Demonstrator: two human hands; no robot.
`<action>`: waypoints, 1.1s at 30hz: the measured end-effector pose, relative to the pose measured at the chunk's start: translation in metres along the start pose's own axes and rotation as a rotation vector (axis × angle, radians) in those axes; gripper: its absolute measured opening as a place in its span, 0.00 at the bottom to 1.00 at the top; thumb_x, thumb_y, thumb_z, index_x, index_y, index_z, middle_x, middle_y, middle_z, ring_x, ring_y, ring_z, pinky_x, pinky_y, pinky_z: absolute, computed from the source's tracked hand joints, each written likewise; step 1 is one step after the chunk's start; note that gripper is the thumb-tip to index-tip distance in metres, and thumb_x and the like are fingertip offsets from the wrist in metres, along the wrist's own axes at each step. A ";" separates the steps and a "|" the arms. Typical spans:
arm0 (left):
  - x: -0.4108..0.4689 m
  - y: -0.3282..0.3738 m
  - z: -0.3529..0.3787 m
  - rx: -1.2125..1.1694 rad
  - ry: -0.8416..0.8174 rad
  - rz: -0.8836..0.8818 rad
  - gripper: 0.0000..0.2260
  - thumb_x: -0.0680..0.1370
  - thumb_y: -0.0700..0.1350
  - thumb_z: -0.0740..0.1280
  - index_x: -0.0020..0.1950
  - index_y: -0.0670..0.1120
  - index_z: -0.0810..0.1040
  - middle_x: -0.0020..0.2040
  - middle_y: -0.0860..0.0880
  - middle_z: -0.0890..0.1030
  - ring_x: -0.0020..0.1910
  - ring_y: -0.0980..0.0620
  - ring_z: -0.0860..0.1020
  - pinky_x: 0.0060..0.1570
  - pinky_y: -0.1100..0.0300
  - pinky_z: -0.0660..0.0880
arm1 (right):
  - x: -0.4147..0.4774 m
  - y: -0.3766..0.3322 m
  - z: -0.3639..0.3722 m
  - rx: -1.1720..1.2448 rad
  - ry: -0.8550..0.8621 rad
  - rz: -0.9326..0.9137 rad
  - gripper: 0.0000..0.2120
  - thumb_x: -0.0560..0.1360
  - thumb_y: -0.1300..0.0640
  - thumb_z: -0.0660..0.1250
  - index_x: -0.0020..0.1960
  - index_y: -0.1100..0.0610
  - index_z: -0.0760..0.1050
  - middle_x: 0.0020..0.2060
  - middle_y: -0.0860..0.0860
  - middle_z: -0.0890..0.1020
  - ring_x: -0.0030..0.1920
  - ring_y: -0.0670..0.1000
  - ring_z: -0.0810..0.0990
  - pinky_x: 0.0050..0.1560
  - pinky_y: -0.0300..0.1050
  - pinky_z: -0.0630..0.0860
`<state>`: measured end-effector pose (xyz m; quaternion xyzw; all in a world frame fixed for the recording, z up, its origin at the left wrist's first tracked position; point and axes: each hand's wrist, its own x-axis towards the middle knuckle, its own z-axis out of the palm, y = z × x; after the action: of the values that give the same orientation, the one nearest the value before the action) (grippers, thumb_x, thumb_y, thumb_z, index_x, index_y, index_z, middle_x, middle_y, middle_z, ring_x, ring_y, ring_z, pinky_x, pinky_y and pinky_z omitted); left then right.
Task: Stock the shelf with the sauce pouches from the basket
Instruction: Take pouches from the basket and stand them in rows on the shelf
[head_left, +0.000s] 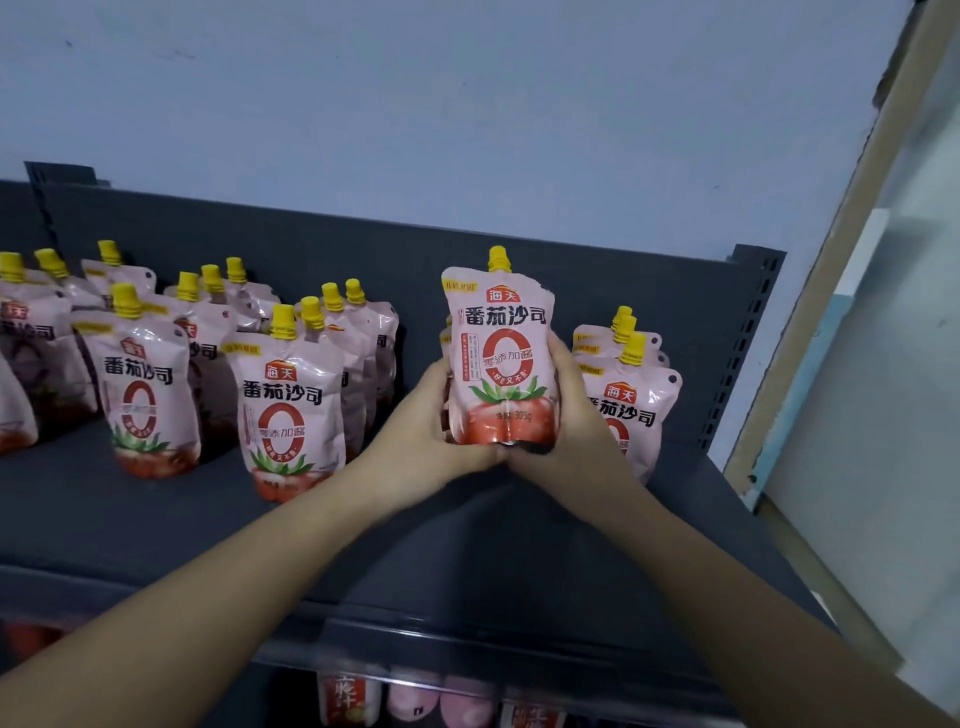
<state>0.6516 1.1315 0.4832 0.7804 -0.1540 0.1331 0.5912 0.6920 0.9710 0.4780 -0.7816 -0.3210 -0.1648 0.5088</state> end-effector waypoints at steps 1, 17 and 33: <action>0.001 0.002 -0.001 0.026 0.013 0.025 0.37 0.67 0.31 0.73 0.70 0.53 0.62 0.59 0.59 0.77 0.56 0.65 0.77 0.50 0.70 0.76 | 0.000 0.000 -0.003 -0.028 0.005 -0.008 0.44 0.64 0.62 0.76 0.71 0.45 0.55 0.62 0.43 0.72 0.63 0.40 0.73 0.59 0.33 0.74; -0.018 0.000 0.003 -0.061 0.034 0.199 0.31 0.74 0.29 0.59 0.71 0.53 0.60 0.67 0.53 0.74 0.63 0.53 0.77 0.60 0.55 0.76 | -0.022 0.006 -0.001 -0.002 0.072 -0.087 0.25 0.71 0.63 0.58 0.61 0.38 0.61 0.60 0.39 0.71 0.60 0.31 0.70 0.52 0.22 0.69; 0.006 -0.031 -0.011 -0.287 -0.115 -0.004 0.39 0.63 0.31 0.75 0.66 0.59 0.65 0.60 0.56 0.80 0.60 0.55 0.78 0.50 0.63 0.78 | -0.015 0.030 -0.001 0.033 -0.338 -0.043 0.51 0.69 0.58 0.72 0.69 0.28 0.37 0.64 0.20 0.60 0.67 0.33 0.66 0.62 0.28 0.69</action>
<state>0.6690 1.1494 0.4612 0.6945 -0.2035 0.0636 0.6872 0.7010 0.9565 0.4493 -0.7827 -0.4215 -0.0366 0.4564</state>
